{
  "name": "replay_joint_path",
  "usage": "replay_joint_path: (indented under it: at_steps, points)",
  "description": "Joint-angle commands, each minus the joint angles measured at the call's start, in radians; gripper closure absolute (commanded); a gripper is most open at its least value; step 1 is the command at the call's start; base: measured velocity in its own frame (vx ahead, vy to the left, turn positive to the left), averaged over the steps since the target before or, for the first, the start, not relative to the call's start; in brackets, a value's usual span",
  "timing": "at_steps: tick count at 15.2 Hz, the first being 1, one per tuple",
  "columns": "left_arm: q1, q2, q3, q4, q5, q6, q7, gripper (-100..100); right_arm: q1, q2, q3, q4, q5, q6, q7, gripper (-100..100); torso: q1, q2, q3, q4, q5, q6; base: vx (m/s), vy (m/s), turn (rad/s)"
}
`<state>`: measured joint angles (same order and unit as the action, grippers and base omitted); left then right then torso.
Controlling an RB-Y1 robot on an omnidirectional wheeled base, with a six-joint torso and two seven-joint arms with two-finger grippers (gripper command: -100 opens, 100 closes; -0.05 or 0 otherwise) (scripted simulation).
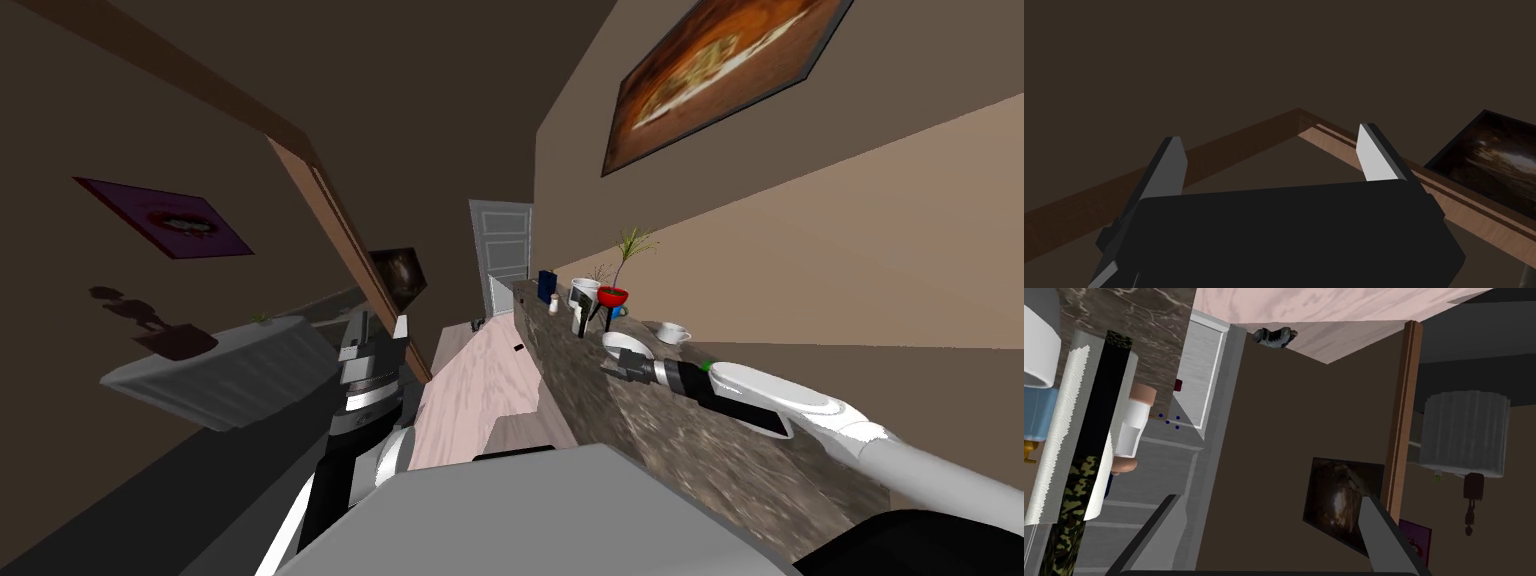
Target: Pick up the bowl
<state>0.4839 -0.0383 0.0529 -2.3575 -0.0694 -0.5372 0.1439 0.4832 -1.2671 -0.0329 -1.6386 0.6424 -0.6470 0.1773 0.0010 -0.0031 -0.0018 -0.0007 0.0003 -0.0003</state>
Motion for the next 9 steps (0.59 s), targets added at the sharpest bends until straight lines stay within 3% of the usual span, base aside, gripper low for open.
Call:
replay_joint_path:
  at_steps: [1, 4, 8, 9]
  points:
    - [0.000, 0.000, 0.000, 0.000, 0.000, 0.000, 0.000, 0, 0.010, -0.035, -0.006, 0.005, 0.006, 0.002, -0.002, -100, 0.000, 0.000, 0.000, 0.000, 0.000, 0.000, 0.030, 0.011, 0.019]
    - [0.000, 0.000, 0.000, 0.000, 0.000, 0.000, 0.000, 0, 0.029, -0.109, 0.014, 0.076, 0.057, -0.004, 0.022, -100, 0.000, 0.000, 0.000, 0.000, 0.000, 0.000, 0.036, 0.017, 0.079]
    - [0.000, 0.000, 0.000, 0.000, 0.000, 0.000, 0.000, 0, 0.050, -0.196, 0.038, 0.135, 0.105, -0.010, 0.044, -100, 0.000, -0.001, 0.000, 0.000, 0.000, 0.000, 0.048, 0.016, 0.090]
    - [0.000, 0.000, 0.000, 0.000, 0.000, 0.000, 0.000, 0, 0.050, -0.197, 0.038, 0.142, 0.105, -0.010, 0.044, -100, 0.000, -0.001, 0.000, 0.000, 0.000, 0.000, 0.049, 0.015, 0.071]
